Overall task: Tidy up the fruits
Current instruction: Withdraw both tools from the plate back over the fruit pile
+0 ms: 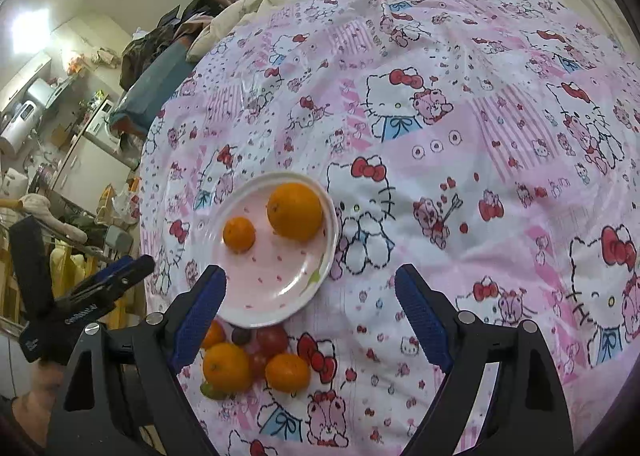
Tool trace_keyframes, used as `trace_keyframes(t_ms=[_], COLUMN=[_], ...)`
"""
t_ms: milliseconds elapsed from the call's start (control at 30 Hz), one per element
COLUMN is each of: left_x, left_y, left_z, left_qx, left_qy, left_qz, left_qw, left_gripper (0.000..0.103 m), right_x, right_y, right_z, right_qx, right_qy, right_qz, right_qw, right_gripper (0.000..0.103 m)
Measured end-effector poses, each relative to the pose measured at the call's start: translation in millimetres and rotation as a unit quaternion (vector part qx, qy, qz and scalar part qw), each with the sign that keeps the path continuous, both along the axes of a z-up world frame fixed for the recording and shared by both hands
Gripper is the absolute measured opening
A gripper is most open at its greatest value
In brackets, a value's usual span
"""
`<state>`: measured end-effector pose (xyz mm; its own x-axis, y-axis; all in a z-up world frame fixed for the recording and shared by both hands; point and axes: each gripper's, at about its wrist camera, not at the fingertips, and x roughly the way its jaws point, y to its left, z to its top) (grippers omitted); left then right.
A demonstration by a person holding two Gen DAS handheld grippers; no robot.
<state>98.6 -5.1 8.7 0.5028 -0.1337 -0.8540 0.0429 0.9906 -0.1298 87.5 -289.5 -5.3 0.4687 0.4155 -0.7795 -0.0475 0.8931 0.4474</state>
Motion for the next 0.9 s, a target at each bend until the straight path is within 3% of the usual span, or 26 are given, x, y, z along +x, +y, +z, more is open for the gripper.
trace_keyframes(t_ms=[33, 167, 333, 500, 633, 900], left_x=[-4, -19, -33, -32, -26, -24], left_y=[3, 14, 12, 14, 25, 28], left_z=[1, 1, -3, -9, -16, -22], left_qx=[-0.001, -0.007, 0.031, 0.040, 0.003, -0.001], left_qy=[0.003, 0.013, 0.020, 0.019, 0.037, 0.050], left_qz=[0.003, 0.014, 0.013, 0.026, 0.053, 0.067], left_qw=[1.0000, 0.9998, 0.9992, 0.9987, 0.9979, 0.9965], left_gripper=[0.087, 0.088, 0.088, 0.088, 0.088, 0.088], right_x=[-3, -10, -17, -20, -18, -10], right_y=[0, 2, 1, -6, -8, 16], right_z=[-1, -3, -13, -22, -31, -49], right_qx=[0.000, -0.003, -0.012, -0.016, -0.011, 0.015], right_qy=[0.001, 0.003, 0.013, 0.026, 0.044, 0.080], right_qz=[0.000, 0.000, 0.002, -0.002, -0.005, 0.031], right_qw=[1.000, 1.000, 1.000, 1.000, 0.999, 0.996], right_gripper=[0.089, 0.089, 0.089, 0.089, 0.089, 0.088])
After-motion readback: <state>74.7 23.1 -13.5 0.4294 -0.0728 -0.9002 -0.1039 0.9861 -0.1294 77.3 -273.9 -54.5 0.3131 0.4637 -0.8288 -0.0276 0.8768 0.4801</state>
